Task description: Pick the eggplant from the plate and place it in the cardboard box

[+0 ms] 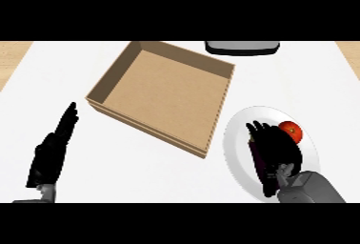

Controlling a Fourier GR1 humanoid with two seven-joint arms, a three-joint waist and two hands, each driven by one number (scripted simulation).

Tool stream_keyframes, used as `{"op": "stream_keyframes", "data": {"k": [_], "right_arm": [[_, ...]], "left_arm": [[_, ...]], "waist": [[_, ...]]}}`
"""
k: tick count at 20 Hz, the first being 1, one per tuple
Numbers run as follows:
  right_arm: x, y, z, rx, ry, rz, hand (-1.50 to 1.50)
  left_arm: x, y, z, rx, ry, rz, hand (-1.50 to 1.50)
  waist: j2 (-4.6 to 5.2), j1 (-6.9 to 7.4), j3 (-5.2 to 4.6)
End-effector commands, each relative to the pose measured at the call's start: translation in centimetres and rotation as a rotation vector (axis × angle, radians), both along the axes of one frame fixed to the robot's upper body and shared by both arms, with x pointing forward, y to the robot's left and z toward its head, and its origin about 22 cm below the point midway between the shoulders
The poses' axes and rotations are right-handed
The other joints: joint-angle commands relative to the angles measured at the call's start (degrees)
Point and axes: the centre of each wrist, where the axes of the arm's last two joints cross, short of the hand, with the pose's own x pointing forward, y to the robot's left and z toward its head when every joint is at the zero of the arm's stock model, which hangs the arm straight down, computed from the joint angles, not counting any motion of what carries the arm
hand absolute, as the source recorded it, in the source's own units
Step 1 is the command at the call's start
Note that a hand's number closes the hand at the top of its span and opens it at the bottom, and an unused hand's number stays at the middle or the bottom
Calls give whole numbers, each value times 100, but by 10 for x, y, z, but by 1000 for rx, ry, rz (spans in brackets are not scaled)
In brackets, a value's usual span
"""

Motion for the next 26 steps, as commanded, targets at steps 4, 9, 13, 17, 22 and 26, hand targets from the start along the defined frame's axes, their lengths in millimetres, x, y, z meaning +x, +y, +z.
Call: {"op": "stream_keyframes", "data": {"k": [4, 9, 13, 17, 22, 26], "right_arm": [[0, -12, -13, -36, 44, 23, -150], [-5, -2, -18, 19, 61, -8, 150], [-18, -10, -35, -85, -88, 105, 150], [7, -7, -27, -111, -188, 120, 150], [56, -59, 19, 68, -307, 245, 150], [94, -83, 47, 227, -409, 329, 150]], "left_arm": [[6, 18, -3, 1, -8, 17, 0], [-8, 4, 9, 9, 2, 4, 0], [5, 8, 15, 16, 11, 9, 0], [12, -9, 2, 6, 11, 2, 0], [0, 5, -18, -4, 13, -3, 0], [15, -12, 11, 7, -37, -53, 0]], "waist": [[1, -4, 0], [-3, 3, 1], [-3, -1, 4], [5, 7, 1], [63, 126, 7], [128, 370, 31]]}}
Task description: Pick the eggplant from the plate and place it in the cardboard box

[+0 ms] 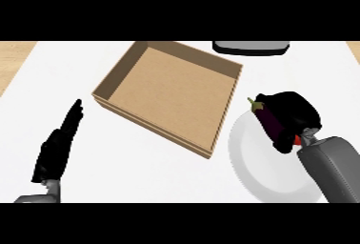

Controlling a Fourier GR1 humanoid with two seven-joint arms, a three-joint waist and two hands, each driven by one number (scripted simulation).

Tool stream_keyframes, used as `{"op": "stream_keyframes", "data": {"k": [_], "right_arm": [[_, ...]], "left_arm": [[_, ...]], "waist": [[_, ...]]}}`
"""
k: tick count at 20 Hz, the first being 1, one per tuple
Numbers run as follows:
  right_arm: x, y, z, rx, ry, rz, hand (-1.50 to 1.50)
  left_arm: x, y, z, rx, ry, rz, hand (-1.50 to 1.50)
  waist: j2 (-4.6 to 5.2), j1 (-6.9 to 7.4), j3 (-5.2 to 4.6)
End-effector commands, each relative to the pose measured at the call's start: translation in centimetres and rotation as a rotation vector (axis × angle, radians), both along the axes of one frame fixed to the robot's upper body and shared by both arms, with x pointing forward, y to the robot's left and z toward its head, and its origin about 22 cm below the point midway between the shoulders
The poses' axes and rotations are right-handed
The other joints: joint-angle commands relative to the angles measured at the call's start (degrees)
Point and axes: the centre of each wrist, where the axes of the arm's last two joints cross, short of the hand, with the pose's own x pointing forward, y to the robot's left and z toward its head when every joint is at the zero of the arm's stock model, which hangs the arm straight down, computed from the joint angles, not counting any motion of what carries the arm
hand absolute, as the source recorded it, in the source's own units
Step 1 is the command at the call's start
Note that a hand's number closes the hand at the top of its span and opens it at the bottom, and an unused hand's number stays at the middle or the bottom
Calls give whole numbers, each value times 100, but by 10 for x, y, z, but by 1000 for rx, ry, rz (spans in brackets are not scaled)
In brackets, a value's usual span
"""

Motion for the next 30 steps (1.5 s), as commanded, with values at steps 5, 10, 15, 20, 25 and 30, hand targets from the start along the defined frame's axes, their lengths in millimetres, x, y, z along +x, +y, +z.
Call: {"op": "stream_keyframes", "data": {"k": [5, 10, 15, 20, 25, 30], "right_arm": [[69, -65, 46, 130, -171, 146, 150], [96, -65, 53, 248, -216, 159, 150], [101, -40, 76, 613, -272, 340, 150], [113, -26, 121, 800, -247, 480, 150], [115, 8, 128, 852, -213, 521, 150], [113, 85, 170, 818, -207, 504, 150]], "left_arm": [[1, -10, -7, -9, 13, -19, 0], [-10, 4, -3, 8, 15, 9, 0], [7, 2, 1, -9, 8, 25, 0], [11, 18, 13, 9, 16, 32, 0], [-8, 19, -12, 10, 27, 34, 0], [-11, 11, 1, 8, -2, 29, 0]], "waist": [[11, 60, -6], [-33, 1, -10], [-57, -118, -10], [-66, -151, -16], [-82, -172, -20], [-102, -149, -21]]}}
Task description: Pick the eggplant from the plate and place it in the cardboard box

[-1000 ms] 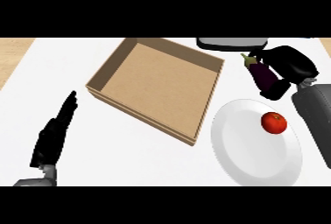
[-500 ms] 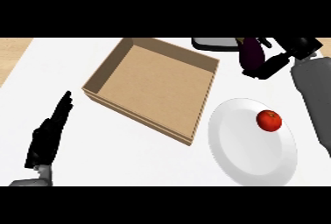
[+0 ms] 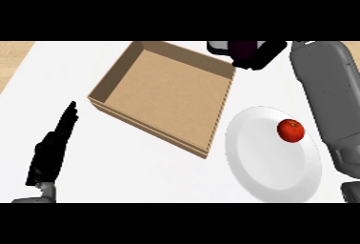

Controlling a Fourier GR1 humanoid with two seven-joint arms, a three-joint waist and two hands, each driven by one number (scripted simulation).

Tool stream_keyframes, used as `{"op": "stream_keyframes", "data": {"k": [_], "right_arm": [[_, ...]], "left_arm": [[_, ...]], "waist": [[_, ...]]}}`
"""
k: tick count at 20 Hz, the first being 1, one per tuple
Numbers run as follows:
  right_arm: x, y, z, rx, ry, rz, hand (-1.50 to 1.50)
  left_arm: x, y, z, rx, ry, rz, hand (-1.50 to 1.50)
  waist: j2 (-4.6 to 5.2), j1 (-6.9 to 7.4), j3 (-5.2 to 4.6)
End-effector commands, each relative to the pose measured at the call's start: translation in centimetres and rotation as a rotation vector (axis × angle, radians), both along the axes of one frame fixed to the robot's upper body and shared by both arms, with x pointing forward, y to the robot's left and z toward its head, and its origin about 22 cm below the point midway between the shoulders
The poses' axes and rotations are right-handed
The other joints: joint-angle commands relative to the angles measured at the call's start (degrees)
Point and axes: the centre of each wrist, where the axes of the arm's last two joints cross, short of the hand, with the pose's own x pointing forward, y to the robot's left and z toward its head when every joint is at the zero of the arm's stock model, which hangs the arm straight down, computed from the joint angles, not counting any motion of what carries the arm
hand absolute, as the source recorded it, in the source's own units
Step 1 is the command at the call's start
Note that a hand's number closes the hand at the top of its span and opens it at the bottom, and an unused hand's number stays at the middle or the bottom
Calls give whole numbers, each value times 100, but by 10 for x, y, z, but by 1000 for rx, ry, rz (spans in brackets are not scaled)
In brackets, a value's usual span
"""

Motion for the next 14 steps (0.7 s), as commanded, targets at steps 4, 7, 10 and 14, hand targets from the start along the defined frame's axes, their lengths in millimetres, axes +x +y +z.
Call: {"op": "stream_keyframes", "data": {"k": [4, 7, 10, 14], "right_arm": [[-13, 87, 0, -11, 15, 15, 150], [-2, 115, 14, -80, 53, 4, 150], [-4, 144, 0, -98, 71, 3, 150], [1, 159, -8, -159, 124, 2, 150]], "left_arm": [[-8, 12, -5, 8, -8, -5, 0], [2, -3, -8, 3, 4, -9, 0], [12, -8, -2, 10, -24, -23, 0], [1, -23, -3, -1, -13, -25, 0]], "waist": [[-4, -10, -2], [30, 59, -4], [38, 66, -4], [43, 117, -3]]}}
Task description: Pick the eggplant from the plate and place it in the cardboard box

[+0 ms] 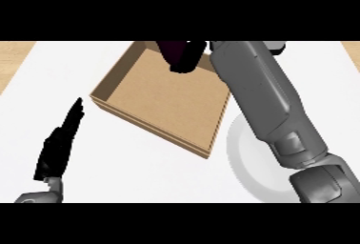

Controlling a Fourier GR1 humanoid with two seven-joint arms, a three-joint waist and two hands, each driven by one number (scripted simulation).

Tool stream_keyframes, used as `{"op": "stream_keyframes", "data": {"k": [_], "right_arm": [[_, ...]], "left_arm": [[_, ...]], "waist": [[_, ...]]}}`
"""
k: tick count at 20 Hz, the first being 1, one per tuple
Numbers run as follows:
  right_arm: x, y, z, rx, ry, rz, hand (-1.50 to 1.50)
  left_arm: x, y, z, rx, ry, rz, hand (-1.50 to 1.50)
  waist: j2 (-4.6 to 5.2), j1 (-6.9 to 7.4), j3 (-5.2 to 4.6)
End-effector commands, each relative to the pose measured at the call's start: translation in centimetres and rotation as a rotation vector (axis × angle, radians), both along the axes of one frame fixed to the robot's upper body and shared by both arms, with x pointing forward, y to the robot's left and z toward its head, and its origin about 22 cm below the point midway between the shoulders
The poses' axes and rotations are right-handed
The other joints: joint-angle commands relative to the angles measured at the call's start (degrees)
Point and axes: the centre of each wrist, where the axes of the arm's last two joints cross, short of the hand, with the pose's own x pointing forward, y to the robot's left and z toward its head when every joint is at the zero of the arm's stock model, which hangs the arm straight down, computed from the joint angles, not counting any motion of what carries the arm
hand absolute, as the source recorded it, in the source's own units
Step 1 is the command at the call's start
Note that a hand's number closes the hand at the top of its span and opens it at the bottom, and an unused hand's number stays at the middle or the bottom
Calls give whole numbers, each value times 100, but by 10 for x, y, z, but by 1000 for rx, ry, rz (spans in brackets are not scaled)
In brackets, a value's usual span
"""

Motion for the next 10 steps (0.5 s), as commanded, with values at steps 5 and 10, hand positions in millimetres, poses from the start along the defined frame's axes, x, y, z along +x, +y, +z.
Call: {"op": "stream_keyframes", "data": {"k": [5, 10], "right_arm": [[6, 33, -32, -145, 71, -54, 150], [5, 26, -67, -80, 148, -143, -150]], "left_arm": [[11, -11, 0, 0, -12, -35, 0], [9, -20, 9, 1, -22, -47, 0]], "waist": [[61, 149, -4], [62, 351, -2]]}}
